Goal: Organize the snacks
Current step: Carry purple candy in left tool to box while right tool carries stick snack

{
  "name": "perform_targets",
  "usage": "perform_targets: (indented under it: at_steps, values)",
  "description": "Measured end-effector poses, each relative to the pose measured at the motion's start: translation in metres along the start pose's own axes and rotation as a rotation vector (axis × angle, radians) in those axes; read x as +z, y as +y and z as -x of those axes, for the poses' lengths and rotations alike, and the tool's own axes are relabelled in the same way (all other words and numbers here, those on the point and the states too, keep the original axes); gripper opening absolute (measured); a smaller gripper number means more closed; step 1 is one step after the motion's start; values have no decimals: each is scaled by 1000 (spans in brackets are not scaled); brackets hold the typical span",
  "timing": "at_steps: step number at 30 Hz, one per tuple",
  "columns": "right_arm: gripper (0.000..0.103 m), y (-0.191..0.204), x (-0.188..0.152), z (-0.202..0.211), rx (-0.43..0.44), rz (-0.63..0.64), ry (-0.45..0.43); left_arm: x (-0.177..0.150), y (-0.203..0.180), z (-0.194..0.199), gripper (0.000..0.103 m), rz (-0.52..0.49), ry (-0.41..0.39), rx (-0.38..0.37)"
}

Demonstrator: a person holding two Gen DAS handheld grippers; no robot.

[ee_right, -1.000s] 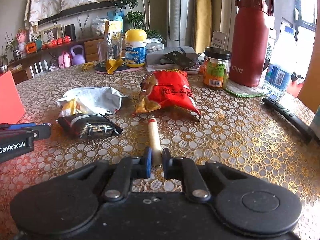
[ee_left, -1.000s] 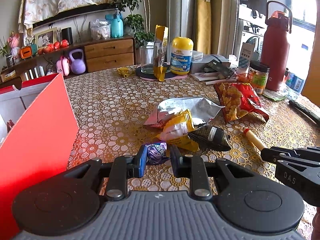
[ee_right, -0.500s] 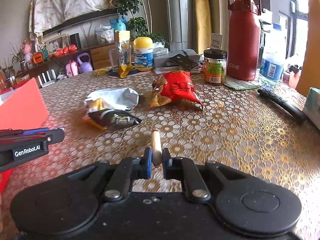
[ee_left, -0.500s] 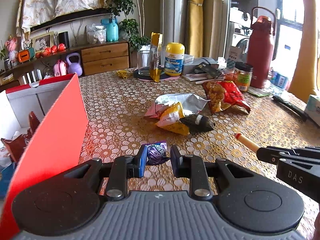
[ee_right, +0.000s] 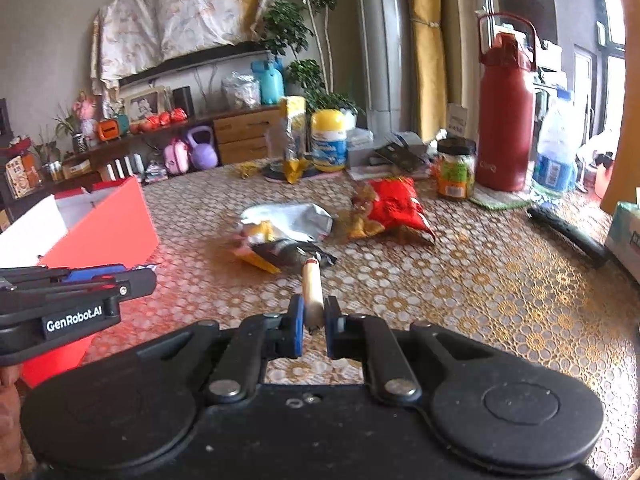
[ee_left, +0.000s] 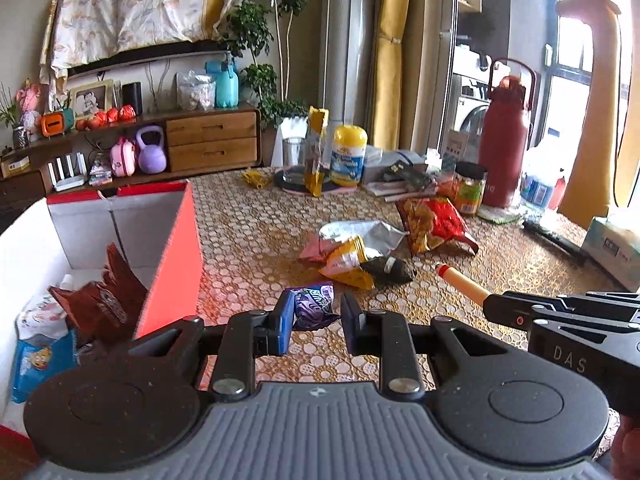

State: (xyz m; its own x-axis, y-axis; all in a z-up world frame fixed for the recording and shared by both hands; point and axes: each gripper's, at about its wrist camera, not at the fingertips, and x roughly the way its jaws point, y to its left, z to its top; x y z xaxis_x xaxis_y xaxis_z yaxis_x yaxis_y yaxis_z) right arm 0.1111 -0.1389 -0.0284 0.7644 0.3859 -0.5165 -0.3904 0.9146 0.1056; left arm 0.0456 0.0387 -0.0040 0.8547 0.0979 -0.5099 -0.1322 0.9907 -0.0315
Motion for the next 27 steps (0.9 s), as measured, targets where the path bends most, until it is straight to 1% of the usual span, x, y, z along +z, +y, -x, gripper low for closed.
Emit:
perform_targets:
  at_steps: [13,19,27]
  values:
    - [9,38,20,28,89,39,-76,15,33,34,24,49,-81,51]
    - [9,62,30,33,141,76,-108,20,56,46,24,77,-110,95]
    - [9,99,42,30,221,135,-120,22,92,57,24,111,-119,173]
